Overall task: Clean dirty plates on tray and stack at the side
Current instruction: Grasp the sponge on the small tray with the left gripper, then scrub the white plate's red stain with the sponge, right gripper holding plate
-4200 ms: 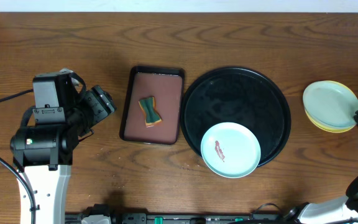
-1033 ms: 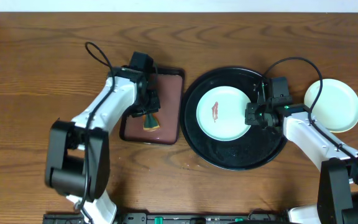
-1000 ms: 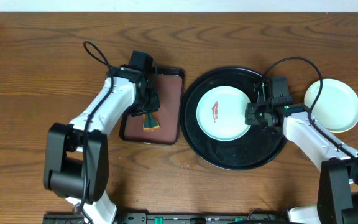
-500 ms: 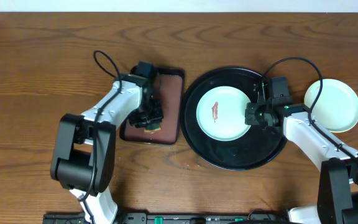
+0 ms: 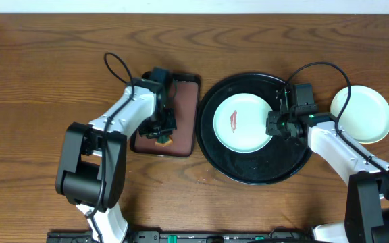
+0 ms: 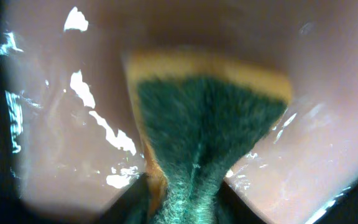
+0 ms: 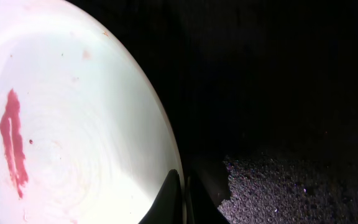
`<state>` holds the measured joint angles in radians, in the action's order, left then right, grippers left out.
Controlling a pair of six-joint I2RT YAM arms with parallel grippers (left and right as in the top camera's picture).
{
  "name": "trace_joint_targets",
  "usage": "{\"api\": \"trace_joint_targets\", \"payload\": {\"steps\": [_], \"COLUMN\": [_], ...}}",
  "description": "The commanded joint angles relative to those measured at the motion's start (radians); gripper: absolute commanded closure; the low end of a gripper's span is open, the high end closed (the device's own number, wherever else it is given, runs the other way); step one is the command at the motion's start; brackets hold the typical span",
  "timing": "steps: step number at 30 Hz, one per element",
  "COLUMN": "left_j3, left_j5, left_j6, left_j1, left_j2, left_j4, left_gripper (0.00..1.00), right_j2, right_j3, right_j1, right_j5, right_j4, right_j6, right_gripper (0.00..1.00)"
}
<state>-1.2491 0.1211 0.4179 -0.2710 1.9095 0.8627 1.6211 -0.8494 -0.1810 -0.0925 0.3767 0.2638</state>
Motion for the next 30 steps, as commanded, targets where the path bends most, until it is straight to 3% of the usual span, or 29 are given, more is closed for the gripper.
{"api": "trace_joint_targets", "payload": {"steps": [1,5,7,9,15,17,19,23,27,28,29,30], "left_j3": [-0.064,-0.054,-0.034,-0.012,0.036,0.043,0.050,0.042,-0.026,-0.045,-0.067,-0.081], "left_j5": [-0.028,-0.028,-0.027,-0.023,0.000,-0.003,-0.006,-0.006,-0.005,-0.001,0.002,0.003], "left_j6": [-0.005,-0.005,-0.005,-0.001,-0.002,-0.006,-0.023,-0.100,-0.099,-0.099,-0.099,-0.099], "left_j1": [0.018,0.016,0.013,0.006,-0.018,-0.018,-0.018,-0.015,0.007,0.013,0.018,0.019], "left_j2": [-0.023,-0.013,-0.006,0.002,0.030,0.035,0.036,0.035,0.016,0.005,-0.010,-0.021], "left_j4": [0.000,-0.022,-0.038,-0.041,-0.065,-0.103,-0.150,-0.192,-0.117,-0.095,-0.069,-0.050], "left_gripper": [0.59,0.59,0.73,0.80,0.78,0.89,0.92,0.93,0.92,0.83,0.67,0.62], "right_j2": [0.001,0.001,0.001,0.001,0.001,0.001,0.001,0.001,0.001,0.001,0.001,0.001], "right_j3": [-0.013,-0.013,-0.013,-0.013,-0.013,-0.013,-0.013,-0.013,-0.013,-0.013,-0.013,-0.013], "right_j1": [-0.011,-0.011,-0.011,-0.011,-0.011,-0.011,-0.011,-0.011,-0.011,-0.011,-0.011,-0.011], "right_j5": [0.010,0.010,0.010,0.010,0.010,0.010,0.010,0.009,0.009,0.009,0.009,0.009], "right_j4": [-0.003,-0.003,-0.003,-0.002,-0.003,-0.004,-0.004,-0.004,-0.007,-0.011,-0.014,-0.016], "right_j6": [0.013,0.013,0.013,0.013,0.013,0.013,0.013,0.013,0.013,0.013,0.013,0.013], "right_gripper": [0.99,0.99,0.99,0.99,0.99,0.99,0.99,0.99,0.99,0.99,0.99,0.99]}}
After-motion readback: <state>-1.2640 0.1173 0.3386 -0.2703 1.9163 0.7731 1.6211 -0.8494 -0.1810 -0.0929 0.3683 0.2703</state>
